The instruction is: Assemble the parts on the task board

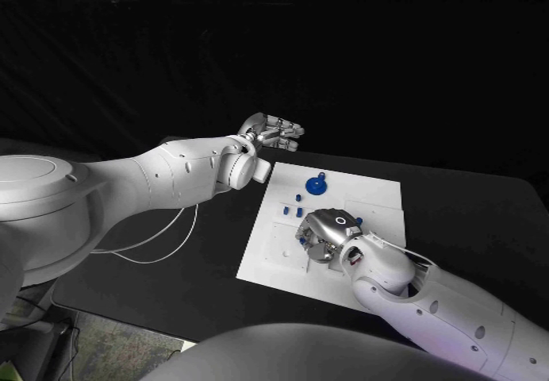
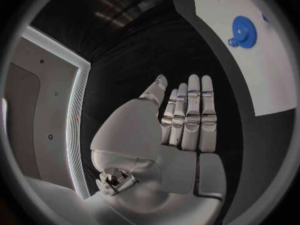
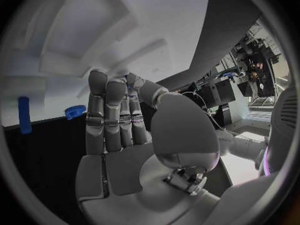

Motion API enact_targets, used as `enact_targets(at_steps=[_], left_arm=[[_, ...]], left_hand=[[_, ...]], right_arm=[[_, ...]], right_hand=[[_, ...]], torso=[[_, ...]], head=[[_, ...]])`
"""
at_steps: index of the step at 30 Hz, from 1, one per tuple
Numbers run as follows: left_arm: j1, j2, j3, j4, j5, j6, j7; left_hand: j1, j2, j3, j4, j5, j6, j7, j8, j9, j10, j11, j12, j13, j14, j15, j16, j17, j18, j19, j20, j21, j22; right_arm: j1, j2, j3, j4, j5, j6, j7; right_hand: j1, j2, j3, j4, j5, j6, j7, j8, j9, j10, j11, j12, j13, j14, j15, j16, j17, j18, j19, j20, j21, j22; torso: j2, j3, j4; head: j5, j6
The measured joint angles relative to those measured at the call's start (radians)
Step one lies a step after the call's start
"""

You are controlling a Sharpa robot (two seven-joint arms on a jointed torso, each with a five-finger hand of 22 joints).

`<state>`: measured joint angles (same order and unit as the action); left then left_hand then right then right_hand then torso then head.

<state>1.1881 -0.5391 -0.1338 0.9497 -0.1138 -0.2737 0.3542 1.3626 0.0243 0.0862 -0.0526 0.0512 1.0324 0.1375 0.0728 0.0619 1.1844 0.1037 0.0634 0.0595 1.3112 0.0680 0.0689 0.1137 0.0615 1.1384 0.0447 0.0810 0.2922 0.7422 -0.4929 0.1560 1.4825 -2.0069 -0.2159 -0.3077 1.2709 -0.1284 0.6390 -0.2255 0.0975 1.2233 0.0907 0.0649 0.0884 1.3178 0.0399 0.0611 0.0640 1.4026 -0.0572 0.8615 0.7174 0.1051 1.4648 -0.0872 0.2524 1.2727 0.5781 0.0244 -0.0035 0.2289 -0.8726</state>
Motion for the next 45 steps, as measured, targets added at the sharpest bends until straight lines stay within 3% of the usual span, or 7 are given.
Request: enact_targets(at_steps=[9, 23, 26, 34, 39, 42, 45], left_arm=[[0.000, -0.001, 0.000, 0.000, 0.000, 0.001, -0.003], [0.000, -0.004, 0.000, 0.000, 0.000, 0.006, -0.010], [0.000, -0.005, 0.000, -0.001, 0.000, 0.008, -0.011], [0.000, -0.018, 0.000, 0.002, -0.001, 0.011, -0.014], [0.000, -0.029, 0.000, 0.008, 0.000, 0.011, -0.014], [0.000, -0.032, 0.000, 0.009, 0.001, 0.012, -0.013], [0.000, -0.037, 0.000, 0.010, 0.002, 0.012, -0.013]], left_hand=[[0.000, 0.000, 0.000, 0.000, 0.000, 0.000, 0.000, 0.000, 0.000, 0.000, 0.000, 0.000, 0.000, 0.000, 0.000, 0.000, 0.000, 0.000, 0.000, 0.000, 0.000, -0.002], [0.000, 0.000, -0.007, 0.001, 0.000, 0.000, 0.000, 0.000, 0.001, -0.004, 0.004, 0.000, 0.000, 0.000, 0.000, 0.000, 0.000, 0.000, 0.000, 0.000, 0.000, -0.006], [0.000, 0.000, -0.007, 0.001, 0.000, 0.000, 0.000, 0.000, 0.001, -0.004, 0.004, 0.000, 0.000, 0.000, 0.000, 0.000, 0.000, 0.000, 0.000, 0.000, 0.000, -0.006], [0.000, 0.000, -0.012, 0.001, 0.000, 0.000, 0.000, 0.000, 0.001, -0.004, 0.004, 0.000, 0.000, 0.000, 0.000, 0.000, -0.001, 0.000, 0.000, 0.000, 0.000, -0.011], [0.000, 0.000, -0.012, 0.001, 0.000, 0.000, 0.000, 0.000, 0.001, -0.004, 0.004, 0.000, 0.000, 0.000, 0.000, 0.000, -0.001, 0.000, 0.000, 0.000, 0.000, -0.012], [0.000, 0.000, -0.012, 0.001, 0.000, 0.000, 0.000, 0.000, 0.001, -0.004, 0.004, 0.000, 0.000, 0.000, 0.000, 0.000, -0.001, 0.000, 0.000, 0.000, 0.000, -0.013], [0.000, 0.000, -0.012, 0.001, 0.000, 0.000, 0.000, 0.000, 0.001, -0.004, 0.004, 0.000, 0.000, 0.000, 0.000, 0.000, -0.001, 0.000, 0.000, 0.000, 0.000, -0.013]], right_arm=[[-0.003, -0.004, -0.005, -0.002, 0.015, -0.017, -0.004], [-0.004, -0.037, -0.001, 0.040, 0.045, -0.072, -0.034], [-0.006, -0.054, 0.023, 0.062, 0.056, -0.083, -0.042], [-0.002, -0.121, 0.152, 0.117, 0.097, -0.090, -0.057], [0.002, -0.155, 0.200, 0.115, 0.117, -0.068, -0.065], [0.002, -0.171, 0.215, 0.104, 0.129, -0.038, -0.069], [0.002, -0.187, 0.222, 0.090, 0.141, -0.001, -0.072]], right_hand=[[-0.013, -0.060, 0.028, -0.001, 0.028, -0.086, 0.026, 0.001, -0.024, -0.123, 0.037, 0.000, -0.003, -0.029, 0.029, -0.016, -0.035, 0.036, -0.004, 0.025, -0.026, -0.001], [-0.006, -0.102, -0.018, 0.012, 0.090, -0.128, 0.011, 0.001, -0.025, -0.173, 0.051, 0.000, -0.004, -0.044, 0.036, -0.018, -0.091, 0.052, 0.000, 0.039, -0.064, -0.011], [-0.010, -0.106, -0.023, 0.017, 0.105, -0.128, 0.011, 0.001, -0.025, -0.173, 0.051, 0.000, -0.004, -0.045, 0.037, -0.016, -0.097, 0.054, 0.000, 0.039, -0.067, -0.013], [-0.017, -0.102, -0.035, 0.042, 0.114, -0.119, 0.020, 0.001, -0.025, -0.078, 0.023, 0.004, -0.004, -0.030, 0.023, 0.010, -0.099, 0.057, 0.003, 0.042, -0.071, -0.020], [-0.030, -0.115, -0.077, 0.064, 0.127, -0.119, 0.020, 0.001, -0.025, -0.067, 0.021, 0.004, -0.004, -0.029, 0.021, 0.012, -0.098, 0.049, -0.002, 0.037, -0.078, -0.039], [-0.034, -0.108, -0.227, 0.100, -0.011, -0.136, 0.011, -0.001, -0.025, -0.152, 0.039, 0.004, -0.004, -0.028, 0.031, 0.009, -0.105, 0.042, -0.004, 0.036, -0.098, -0.073], [0.015, -0.085, -0.412, 0.165, -0.047, -0.148, 0.005, -0.001, -0.025, -0.199, 0.046, 0.004, -0.004, -0.025, 0.036, 0.005, -0.109, 0.042, 0.004, 0.043, -0.106, -0.109]], torso=[[0.000, -0.0003, 0.0003], [0.000, 0.0010, 0.0004], [0.000, 0.0010, -0.0006], [-0.001, 0.0005, -0.0027], [-0.001, -0.0001, -0.0036], [-0.001, -0.0001, -0.0038], [-0.001, -0.0001, -0.0039]], head=[[-0.001, 0.000], [0.001, 0.000], [-0.001, 0.000], [-0.016, 0.007], [-0.026, 0.016], [-0.028, 0.019], [-0.033, 0.022]])
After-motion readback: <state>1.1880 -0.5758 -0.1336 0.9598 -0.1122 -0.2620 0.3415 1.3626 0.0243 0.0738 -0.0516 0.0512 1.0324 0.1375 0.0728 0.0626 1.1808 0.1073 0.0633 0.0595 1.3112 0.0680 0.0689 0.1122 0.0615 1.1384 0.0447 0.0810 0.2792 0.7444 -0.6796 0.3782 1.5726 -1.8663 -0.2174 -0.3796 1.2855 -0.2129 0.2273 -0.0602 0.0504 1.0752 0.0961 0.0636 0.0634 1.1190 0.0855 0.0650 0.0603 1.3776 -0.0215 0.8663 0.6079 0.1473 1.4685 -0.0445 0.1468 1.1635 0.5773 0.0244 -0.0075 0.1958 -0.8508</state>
